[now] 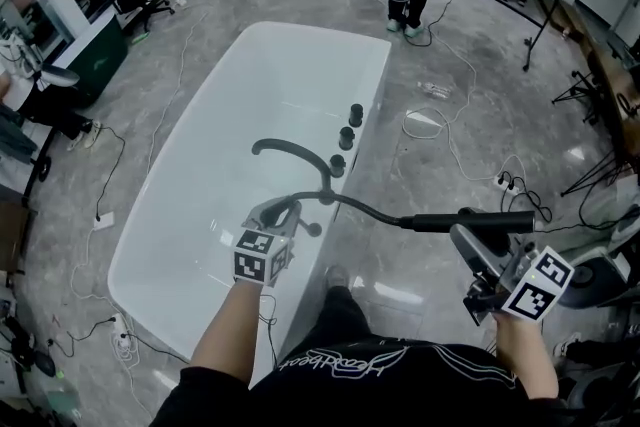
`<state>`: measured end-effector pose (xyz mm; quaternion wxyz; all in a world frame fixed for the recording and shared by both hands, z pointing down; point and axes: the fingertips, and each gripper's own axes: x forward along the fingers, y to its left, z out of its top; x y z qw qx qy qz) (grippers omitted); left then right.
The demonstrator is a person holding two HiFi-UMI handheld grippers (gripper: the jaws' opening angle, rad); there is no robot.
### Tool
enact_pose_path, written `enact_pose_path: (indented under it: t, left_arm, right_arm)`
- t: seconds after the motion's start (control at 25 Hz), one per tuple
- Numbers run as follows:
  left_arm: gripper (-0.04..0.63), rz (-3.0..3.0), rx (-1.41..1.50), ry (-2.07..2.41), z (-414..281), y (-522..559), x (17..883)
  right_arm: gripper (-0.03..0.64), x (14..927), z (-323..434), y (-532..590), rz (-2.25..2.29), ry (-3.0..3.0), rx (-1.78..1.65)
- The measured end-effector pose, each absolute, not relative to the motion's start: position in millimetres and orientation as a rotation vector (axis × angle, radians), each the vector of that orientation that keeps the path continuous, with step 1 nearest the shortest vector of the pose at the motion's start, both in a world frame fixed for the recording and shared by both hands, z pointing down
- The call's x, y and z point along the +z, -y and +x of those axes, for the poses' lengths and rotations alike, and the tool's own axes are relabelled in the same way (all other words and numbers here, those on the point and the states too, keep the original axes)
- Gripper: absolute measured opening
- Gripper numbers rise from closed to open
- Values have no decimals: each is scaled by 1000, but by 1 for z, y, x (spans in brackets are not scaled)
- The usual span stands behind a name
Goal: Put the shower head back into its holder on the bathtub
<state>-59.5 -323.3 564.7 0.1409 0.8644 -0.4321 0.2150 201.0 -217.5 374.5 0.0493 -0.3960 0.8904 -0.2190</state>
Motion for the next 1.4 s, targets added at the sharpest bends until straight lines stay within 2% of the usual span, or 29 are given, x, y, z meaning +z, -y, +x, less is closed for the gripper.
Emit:
enact_pose_path:
  t: [0.56, 1.2, 1.4]
  left_arm:
    - [64, 2394, 854, 1054, -27, 316, 670]
    - [64, 2360, 1026, 886, -7, 287, 736]
    - [92, 2338, 1037, 861, -5, 275, 744]
  right_arm:
    - [133, 393, 191, 240, -1156, -2752, -708]
    - [133, 397, 167, 260, -1043, -2767, -718]
    - [133, 397, 165, 265, -1027, -2771, -729]
